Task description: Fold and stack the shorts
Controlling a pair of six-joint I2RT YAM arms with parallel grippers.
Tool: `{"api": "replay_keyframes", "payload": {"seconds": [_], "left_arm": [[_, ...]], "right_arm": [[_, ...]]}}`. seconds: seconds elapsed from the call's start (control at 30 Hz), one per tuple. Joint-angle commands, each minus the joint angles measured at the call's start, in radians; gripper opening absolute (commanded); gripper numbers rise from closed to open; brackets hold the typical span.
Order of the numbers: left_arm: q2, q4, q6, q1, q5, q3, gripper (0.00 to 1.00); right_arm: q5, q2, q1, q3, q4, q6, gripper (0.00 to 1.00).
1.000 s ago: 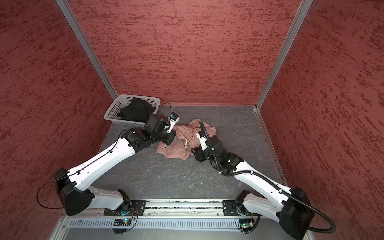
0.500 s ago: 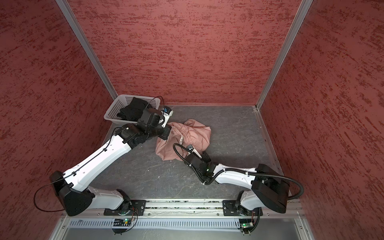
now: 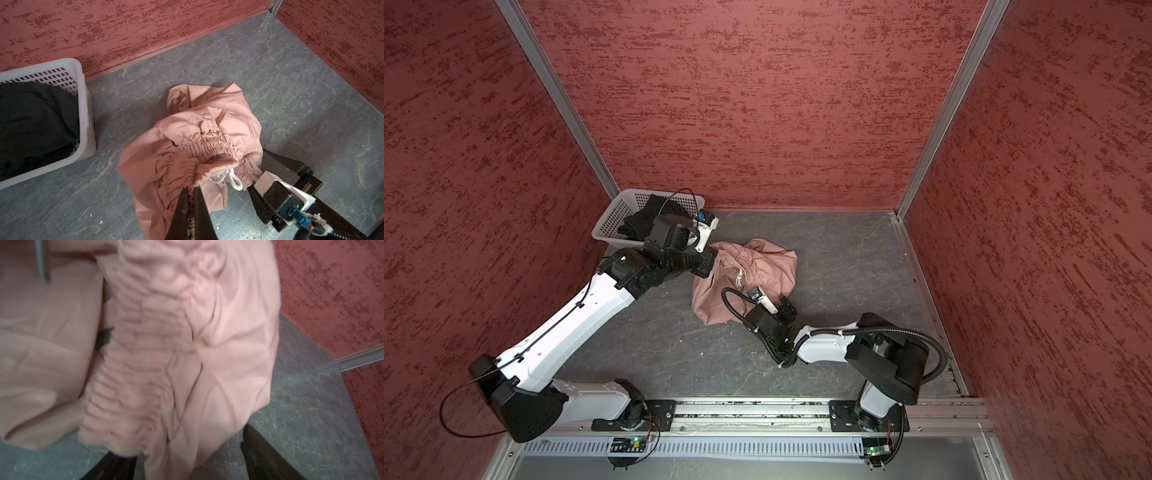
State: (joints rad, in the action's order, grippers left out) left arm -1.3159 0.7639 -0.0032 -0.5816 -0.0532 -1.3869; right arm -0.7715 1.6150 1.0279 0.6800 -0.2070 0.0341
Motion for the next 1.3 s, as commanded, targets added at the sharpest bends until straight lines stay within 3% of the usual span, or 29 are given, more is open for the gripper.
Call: {"api": "replay_keyframes", "payload": {"seconds": [0.0, 0.07, 0.1, 0.17, 0.23, 0.43, 0.6, 0.8, 1.0, 1.07, 1.13, 1.27], "left_arm": [[0.021, -0.008, 0.000, 0.006, 0.016, 0.004, 0.00], [0.026, -0.006, 0.003, 0.008, 0.013, 0.004, 0.00], [0.028, -0.007, 0.003, 0.010, 0.014, 0.005, 0.00], [0.035, -0.003, 0.003, 0.012, 0.003, 0.007, 0.00], [0.042, 0.004, 0.010, 0.014, -0.019, 0.007, 0.00], [0.064, 0.058, 0.035, 0.016, -0.125, -0.036, 0.00], [0.090, 0.096, 0.058, 0.012, -0.188, -0.102, 0.00], [0.077, 0.209, 0.171, -0.040, -0.156, -0.263, 0.00], [0.112, 0.268, 0.179, -0.082, -0.284, -0.418, 0.00], [0.120, 0.265, 0.185, -0.071, -0.334, -0.437, 0.00], [0.101, 0.276, 0.197, -0.063, -0.395, -0.453, 0.00], [0.048, 0.329, 0.209, -0.069, -0.399, -0.497, 0.00]], "right_arm": [[-0.008, 0.002, -0.013, 0.030, -0.175, -0.050, 0.71], [0.025, 0.014, -0.026, 0.036, -0.203, -0.056, 0.57], [0.037, 0.018, -0.036, 0.041, -0.203, -0.054, 0.47], [0.051, 0.010, -0.062, 0.041, -0.205, -0.061, 0.16], [0.084, -0.031, -0.095, 0.030, -0.213, -0.062, 0.00], [0.223, -0.288, -0.198, 0.030, -0.142, -0.059, 0.00], [0.334, -0.466, -0.257, 0.166, 0.136, -0.062, 0.00], [0.365, -0.633, -0.261, 0.360, 0.414, -0.094, 0.00], [0.420, -0.735, -0.261, 0.573, 0.670, -0.084, 0.00], [0.428, -0.765, -0.262, 0.582, 0.685, -0.095, 0.00], [0.367, -0.761, -0.263, 0.585, 0.707, -0.122, 0.00], [0.358, -0.727, -0.265, 0.633, 0.746, -0.146, 0.00]]}}
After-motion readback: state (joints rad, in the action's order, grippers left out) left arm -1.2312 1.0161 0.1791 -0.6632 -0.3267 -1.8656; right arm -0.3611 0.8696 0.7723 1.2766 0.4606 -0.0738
